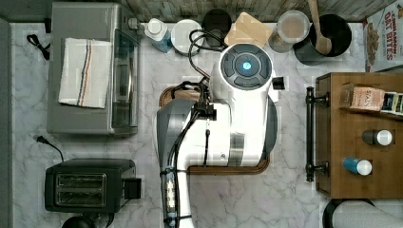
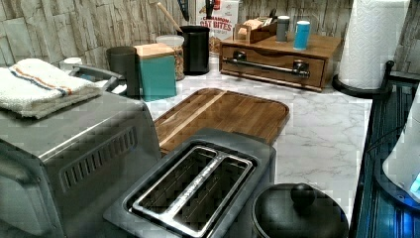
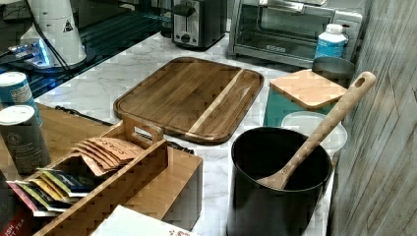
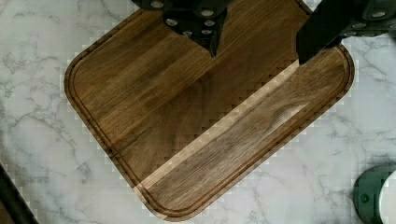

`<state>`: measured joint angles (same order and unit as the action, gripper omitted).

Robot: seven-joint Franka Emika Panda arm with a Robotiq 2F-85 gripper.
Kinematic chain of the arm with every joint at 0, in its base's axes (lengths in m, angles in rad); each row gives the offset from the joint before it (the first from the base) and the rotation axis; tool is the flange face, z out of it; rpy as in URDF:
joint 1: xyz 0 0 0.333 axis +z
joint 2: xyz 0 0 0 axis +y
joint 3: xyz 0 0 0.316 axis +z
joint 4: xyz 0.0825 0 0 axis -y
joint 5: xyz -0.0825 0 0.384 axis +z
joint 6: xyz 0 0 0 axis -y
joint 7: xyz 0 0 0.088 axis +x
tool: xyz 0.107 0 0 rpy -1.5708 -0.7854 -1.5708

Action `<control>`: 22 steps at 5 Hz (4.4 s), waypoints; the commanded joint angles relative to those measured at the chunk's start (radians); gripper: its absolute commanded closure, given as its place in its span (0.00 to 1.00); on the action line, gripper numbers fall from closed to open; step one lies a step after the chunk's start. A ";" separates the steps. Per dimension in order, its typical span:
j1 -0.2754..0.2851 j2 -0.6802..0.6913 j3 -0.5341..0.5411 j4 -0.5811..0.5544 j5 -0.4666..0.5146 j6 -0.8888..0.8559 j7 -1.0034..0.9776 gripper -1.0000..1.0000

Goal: Open the drawer.

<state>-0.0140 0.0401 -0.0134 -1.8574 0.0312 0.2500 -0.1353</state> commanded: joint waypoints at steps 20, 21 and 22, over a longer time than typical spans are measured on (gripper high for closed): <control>-0.229 0.192 -0.243 -0.386 -0.133 0.825 -0.895 0.00; -0.195 0.180 -0.260 -0.418 -0.149 0.837 -0.826 0.00; -0.190 0.212 -0.270 -0.398 -0.181 0.821 -0.849 0.00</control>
<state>-0.2113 0.2224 -0.2749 -2.2598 -0.1128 1.0879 -0.9839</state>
